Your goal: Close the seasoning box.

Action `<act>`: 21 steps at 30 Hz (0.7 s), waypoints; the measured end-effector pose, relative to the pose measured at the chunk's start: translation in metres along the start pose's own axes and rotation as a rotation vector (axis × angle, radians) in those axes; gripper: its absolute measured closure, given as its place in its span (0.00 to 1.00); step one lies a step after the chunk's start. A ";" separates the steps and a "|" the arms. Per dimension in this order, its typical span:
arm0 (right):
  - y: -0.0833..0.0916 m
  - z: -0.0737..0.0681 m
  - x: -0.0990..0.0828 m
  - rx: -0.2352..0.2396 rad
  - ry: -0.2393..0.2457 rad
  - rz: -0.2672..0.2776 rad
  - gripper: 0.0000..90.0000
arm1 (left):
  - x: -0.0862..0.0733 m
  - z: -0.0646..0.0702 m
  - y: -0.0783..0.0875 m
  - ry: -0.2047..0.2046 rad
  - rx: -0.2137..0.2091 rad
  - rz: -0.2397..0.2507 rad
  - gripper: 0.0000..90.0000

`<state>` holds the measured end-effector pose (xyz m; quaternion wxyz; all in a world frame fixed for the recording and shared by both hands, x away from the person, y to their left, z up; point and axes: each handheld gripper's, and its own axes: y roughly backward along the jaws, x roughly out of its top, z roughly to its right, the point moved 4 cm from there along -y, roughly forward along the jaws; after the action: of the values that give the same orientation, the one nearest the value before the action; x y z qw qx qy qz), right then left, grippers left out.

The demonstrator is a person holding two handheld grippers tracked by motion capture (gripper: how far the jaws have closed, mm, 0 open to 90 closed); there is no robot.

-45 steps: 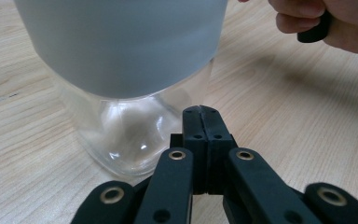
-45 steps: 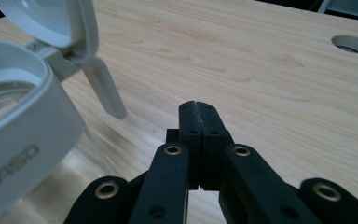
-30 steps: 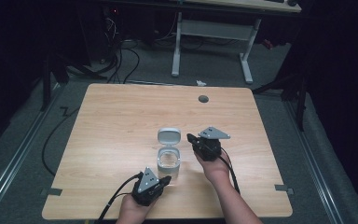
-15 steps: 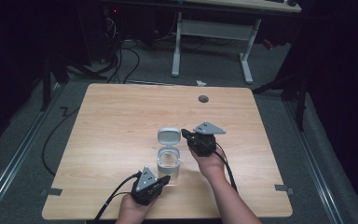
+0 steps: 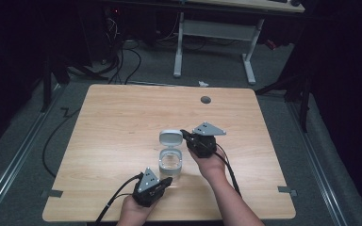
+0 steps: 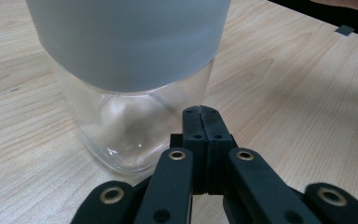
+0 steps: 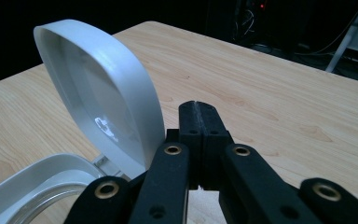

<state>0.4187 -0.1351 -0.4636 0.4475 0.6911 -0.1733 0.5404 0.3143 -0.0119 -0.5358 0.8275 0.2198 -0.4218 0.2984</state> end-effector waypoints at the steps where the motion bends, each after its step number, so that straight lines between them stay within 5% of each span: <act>1: 0.001 -0.001 -0.001 0.001 -0.007 0.002 1.00 | 0.000 0.000 0.000 -0.002 0.001 0.000 1.00; 12: 0.019 -0.016 -0.014 0.031 0.012 0.004 1.00 | -0.001 0.000 -0.001 -0.011 0.002 -0.004 1.00; 21: 0.031 -0.010 -0.013 0.010 0.010 0.018 1.00 | 0.001 0.005 0.010 -0.026 -0.025 -0.030 1.00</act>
<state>0.3859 -0.1473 -0.4623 0.4400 0.6892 -0.1746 0.5486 0.3050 -0.0079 -0.5312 0.8289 0.2193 -0.4332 0.2778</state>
